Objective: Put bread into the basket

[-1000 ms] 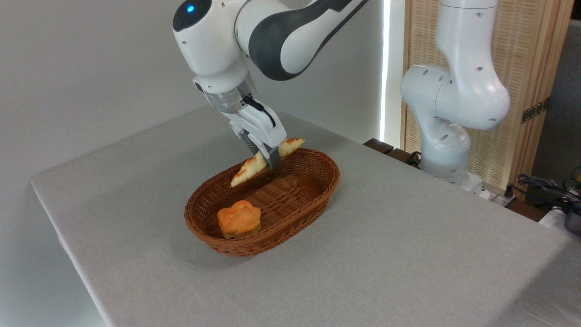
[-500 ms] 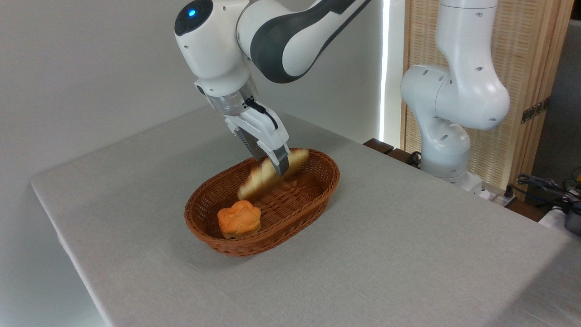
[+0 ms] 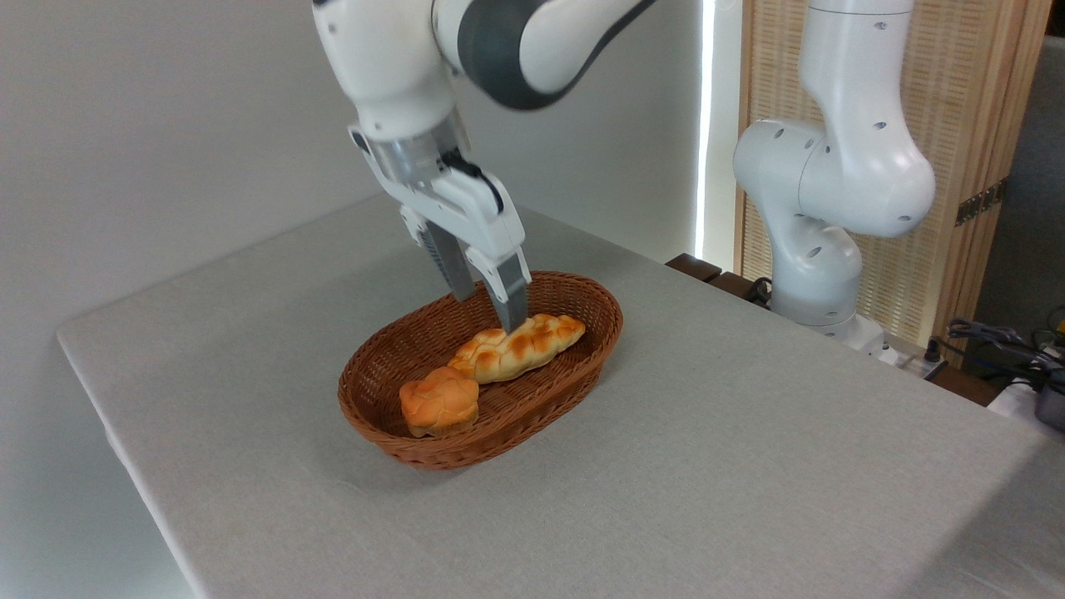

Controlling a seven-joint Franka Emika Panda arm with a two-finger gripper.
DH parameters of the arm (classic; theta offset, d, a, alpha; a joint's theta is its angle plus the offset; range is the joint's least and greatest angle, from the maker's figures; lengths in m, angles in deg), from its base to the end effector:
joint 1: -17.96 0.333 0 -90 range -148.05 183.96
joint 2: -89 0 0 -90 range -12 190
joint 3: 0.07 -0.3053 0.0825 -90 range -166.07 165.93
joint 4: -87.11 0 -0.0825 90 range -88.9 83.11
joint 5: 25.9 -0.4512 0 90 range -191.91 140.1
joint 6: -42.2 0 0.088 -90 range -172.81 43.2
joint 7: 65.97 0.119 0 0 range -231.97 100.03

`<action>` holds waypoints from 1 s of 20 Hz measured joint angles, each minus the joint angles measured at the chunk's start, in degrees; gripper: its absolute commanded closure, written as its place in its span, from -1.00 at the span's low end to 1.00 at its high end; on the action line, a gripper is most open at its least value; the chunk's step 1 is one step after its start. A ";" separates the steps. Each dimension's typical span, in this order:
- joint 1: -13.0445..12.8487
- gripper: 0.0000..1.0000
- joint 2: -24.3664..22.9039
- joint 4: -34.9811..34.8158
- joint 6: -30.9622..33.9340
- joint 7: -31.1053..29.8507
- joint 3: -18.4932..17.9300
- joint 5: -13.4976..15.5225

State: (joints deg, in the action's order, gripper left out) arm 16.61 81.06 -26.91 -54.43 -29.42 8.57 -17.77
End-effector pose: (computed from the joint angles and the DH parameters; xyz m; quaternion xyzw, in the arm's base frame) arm 0.5522 -0.1148 0.4691 0.9199 -0.3787 -0.0669 0.0767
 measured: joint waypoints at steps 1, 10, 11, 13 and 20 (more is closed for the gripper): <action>0.29 -1.00 -0.18 1.82 0.11 0.85 -0.73 -0.01; 0.86 -1.00 -0.34 13.61 1.06 11.50 -7.65 -0.23; 0.91 -1.00 -0.24 14.45 1.53 11.70 -7.96 -0.23; 0.91 -1.00 -0.01 15.42 2.26 11.71 -8.12 -0.23; 0.64 -1.00 4.11 20.11 5.80 6.87 -7.13 -1.38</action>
State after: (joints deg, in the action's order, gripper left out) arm 17.24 85.17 -6.80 -48.63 -22.56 1.45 -19.15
